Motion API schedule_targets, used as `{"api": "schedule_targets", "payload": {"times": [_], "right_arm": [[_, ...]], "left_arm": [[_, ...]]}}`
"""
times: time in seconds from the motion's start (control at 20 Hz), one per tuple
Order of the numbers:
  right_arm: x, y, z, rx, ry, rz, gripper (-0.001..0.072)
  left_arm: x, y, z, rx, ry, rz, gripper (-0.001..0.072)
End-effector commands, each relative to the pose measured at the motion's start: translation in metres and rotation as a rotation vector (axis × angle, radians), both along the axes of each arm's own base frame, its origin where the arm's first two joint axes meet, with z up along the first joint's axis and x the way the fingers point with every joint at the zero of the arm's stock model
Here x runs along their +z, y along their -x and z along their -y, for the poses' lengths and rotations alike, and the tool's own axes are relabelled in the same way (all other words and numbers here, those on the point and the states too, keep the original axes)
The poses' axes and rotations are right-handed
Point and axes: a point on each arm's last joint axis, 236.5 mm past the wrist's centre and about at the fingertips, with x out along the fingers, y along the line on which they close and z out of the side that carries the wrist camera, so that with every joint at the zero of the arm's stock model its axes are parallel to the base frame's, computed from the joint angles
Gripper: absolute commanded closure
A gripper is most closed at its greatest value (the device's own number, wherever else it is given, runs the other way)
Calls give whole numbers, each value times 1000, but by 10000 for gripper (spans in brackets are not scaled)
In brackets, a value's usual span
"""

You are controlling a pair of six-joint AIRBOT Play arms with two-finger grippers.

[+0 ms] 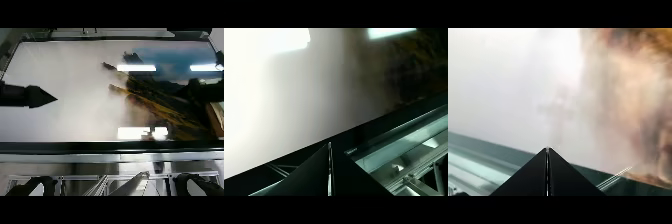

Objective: Fold the shirts.

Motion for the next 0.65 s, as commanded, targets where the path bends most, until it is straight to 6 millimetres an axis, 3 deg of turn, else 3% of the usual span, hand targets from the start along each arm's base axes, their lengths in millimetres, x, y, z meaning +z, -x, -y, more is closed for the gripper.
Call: {"api": "schedule_targets", "payload": {"times": [0.0, 0.15, 0.6], "right_arm": [[-13, 26, -41, 56, -6, 54, 696], [-13, 26, -41, 47, -14, 42, 697], [-14, 26, -41, 47, -14, 41, 697]], "left_arm": [[-42, 19, -11, 48, -2, -31, 695], [-52, 35, -6, -11, -4, -82, 696], [-50, 32, -6, -6, 3, -70, 696]]}}
